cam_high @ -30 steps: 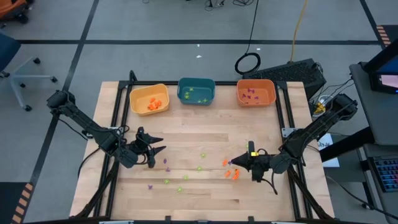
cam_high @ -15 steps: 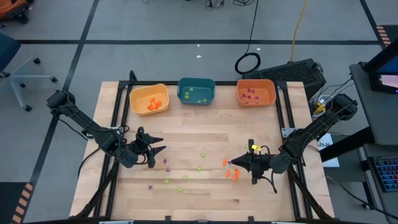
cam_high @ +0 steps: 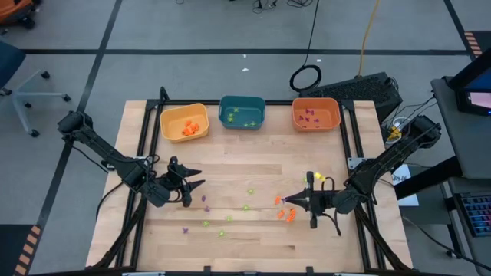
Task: Sort Halloween decoration
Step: Put the violet witch hat toy into the orange bin, then put the green spider toy into the blue bin
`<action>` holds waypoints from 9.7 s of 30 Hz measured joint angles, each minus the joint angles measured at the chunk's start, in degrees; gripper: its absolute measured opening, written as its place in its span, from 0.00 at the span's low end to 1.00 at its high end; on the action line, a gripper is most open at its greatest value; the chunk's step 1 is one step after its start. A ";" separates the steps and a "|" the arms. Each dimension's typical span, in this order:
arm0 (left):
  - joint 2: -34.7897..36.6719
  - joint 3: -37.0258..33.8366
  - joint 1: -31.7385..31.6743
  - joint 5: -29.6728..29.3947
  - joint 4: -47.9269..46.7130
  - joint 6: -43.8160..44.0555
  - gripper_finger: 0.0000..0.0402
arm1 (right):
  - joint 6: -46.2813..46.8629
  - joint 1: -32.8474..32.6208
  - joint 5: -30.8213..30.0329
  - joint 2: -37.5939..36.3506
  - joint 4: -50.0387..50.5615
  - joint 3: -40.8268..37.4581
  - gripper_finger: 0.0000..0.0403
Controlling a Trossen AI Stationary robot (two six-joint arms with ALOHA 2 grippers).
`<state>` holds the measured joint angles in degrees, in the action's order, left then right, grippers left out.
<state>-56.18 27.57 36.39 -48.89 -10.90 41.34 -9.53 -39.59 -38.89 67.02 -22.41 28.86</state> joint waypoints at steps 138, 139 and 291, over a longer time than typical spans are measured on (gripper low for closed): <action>-0.02 -0.02 0.01 0.01 1.42 -0.17 0.44 | 35.85 70.78 12.82 -14.38 43.65 3.19 0.42; -0.02 -0.02 -0.01 0.01 1.42 -0.12 0.44 | 35.87 69.23 13.49 -16.10 43.65 3.19 0.42; -21.51 2.49 -0.07 11.83 33.99 -18.28 0.44 | 27.99 10.60 6.03 50.81 10.46 34.25 0.00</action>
<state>-77.69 30.06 36.32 -37.06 23.09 23.06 18.46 -29.00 -32.86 117.84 -11.95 63.11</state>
